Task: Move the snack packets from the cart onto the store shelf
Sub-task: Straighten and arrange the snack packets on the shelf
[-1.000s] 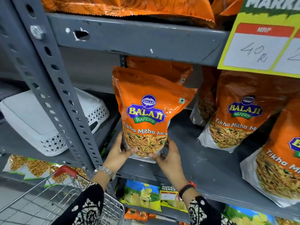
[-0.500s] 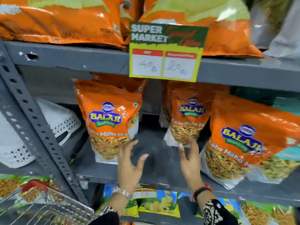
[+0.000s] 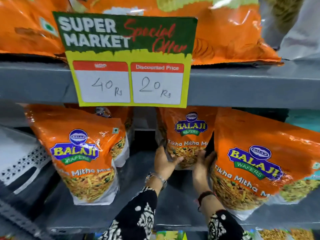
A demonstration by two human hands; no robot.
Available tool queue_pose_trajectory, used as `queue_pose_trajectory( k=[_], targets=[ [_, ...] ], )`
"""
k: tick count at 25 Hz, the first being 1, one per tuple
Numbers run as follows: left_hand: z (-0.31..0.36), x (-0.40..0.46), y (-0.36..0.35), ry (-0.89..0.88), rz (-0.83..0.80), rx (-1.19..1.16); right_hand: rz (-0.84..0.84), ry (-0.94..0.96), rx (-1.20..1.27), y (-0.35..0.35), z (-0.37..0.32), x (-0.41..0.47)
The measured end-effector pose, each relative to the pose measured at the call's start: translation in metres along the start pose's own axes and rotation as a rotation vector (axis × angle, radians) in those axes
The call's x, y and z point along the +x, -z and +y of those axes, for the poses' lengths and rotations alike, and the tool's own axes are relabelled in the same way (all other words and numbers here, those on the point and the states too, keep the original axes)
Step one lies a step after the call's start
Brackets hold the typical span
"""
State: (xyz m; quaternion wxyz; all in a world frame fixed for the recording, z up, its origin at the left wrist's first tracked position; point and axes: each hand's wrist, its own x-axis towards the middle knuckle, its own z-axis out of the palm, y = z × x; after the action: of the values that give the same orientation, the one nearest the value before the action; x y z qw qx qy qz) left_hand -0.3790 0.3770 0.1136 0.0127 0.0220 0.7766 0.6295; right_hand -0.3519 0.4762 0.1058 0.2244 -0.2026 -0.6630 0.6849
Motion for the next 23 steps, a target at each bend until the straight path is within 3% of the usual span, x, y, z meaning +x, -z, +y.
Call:
queue_pose_trajectory(
  k=[5, 11, 23],
  targets=[
    [-0.015, 0.011, 0.003, 0.013, 0.007, 0.001, -0.078, -0.107, 0.096, -0.013, 0.025, 0.011],
    [-0.025, 0.016, 0.032, 0.025, 0.065, 0.027, -0.242, -0.045, 0.068, -0.023, 0.028, -0.001],
    [-0.019, 0.011, 0.027, -0.032, 0.082, -0.004, -0.324, 0.023, -0.031, -0.014, 0.021, -0.017]
  ],
)
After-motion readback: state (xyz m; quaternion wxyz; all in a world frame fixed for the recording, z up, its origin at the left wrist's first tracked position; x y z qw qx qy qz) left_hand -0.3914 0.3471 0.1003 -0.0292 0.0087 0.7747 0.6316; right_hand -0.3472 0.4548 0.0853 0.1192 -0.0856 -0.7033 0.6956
